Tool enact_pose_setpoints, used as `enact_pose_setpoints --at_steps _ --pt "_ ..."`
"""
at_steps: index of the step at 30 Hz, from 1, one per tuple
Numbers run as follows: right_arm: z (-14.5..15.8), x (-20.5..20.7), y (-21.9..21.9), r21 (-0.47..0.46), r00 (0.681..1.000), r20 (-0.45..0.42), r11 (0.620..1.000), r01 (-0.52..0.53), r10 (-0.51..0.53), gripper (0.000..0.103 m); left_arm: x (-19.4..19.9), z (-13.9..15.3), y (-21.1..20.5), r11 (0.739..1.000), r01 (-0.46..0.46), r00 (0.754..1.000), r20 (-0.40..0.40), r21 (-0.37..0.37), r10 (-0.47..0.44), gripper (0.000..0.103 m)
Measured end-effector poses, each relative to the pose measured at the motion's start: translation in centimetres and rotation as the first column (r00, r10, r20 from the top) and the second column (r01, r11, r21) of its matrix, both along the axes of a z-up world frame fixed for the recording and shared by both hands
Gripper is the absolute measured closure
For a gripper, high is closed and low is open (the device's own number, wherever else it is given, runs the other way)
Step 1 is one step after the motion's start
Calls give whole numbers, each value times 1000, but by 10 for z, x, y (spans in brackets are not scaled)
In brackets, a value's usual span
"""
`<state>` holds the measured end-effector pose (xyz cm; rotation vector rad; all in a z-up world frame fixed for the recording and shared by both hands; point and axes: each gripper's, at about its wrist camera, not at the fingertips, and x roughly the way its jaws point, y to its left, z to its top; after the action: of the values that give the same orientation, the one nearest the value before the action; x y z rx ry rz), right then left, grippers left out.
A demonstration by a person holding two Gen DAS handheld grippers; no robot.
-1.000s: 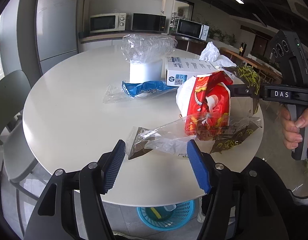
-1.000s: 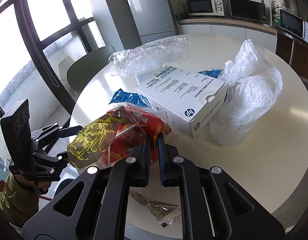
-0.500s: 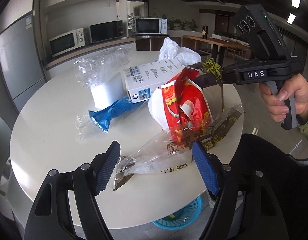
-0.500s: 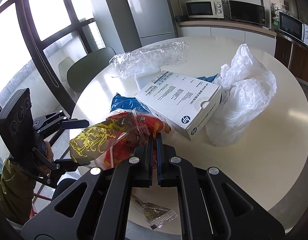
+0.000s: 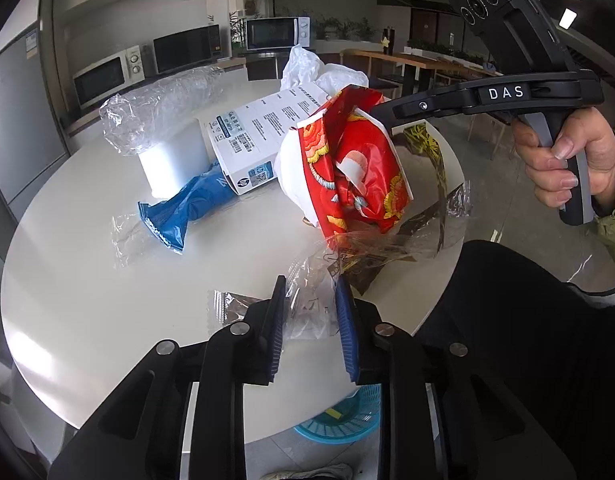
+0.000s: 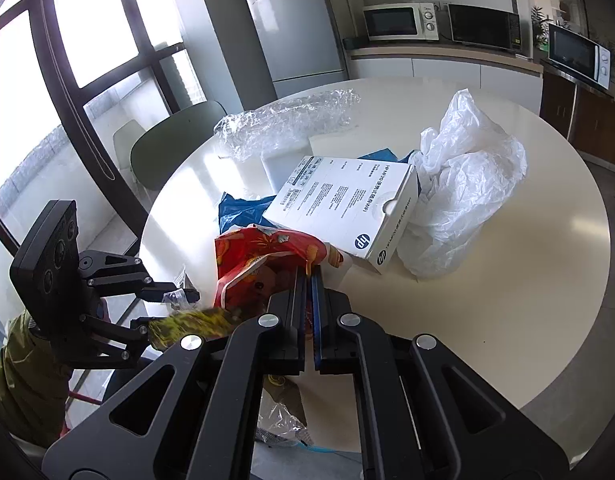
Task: Collect trash
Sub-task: 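Grasp the clear wrapper with the left tool while the right tool grasps the red snack bag, then carry the wrapper and red snack bag down over the wastebasket with both tools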
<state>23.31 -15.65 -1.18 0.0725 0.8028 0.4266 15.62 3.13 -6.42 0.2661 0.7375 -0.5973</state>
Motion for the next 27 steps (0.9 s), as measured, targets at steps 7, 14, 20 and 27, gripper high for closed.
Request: enact_pose_setpoints --at_steps 7,14,20,27 --pt "4 -13 -8 20 1000 23 1000 17 -18 101 -24 9 16 997 -64 997 38 -30 65 94" --pt "6 -26 -20 40 998 39 998 42 -43 101 -57 21 32 983 -176 983 48 -49 178 95" --pt "6 -39 -30 55 997 47 997 58 -61 101 -71 22 42 958 -279 959 33 -61 281 95" --pt "3 -51 -43 66 995 48 995 79 -82 101 -87 22 41 909 -409 912 -18 -83 409 95"
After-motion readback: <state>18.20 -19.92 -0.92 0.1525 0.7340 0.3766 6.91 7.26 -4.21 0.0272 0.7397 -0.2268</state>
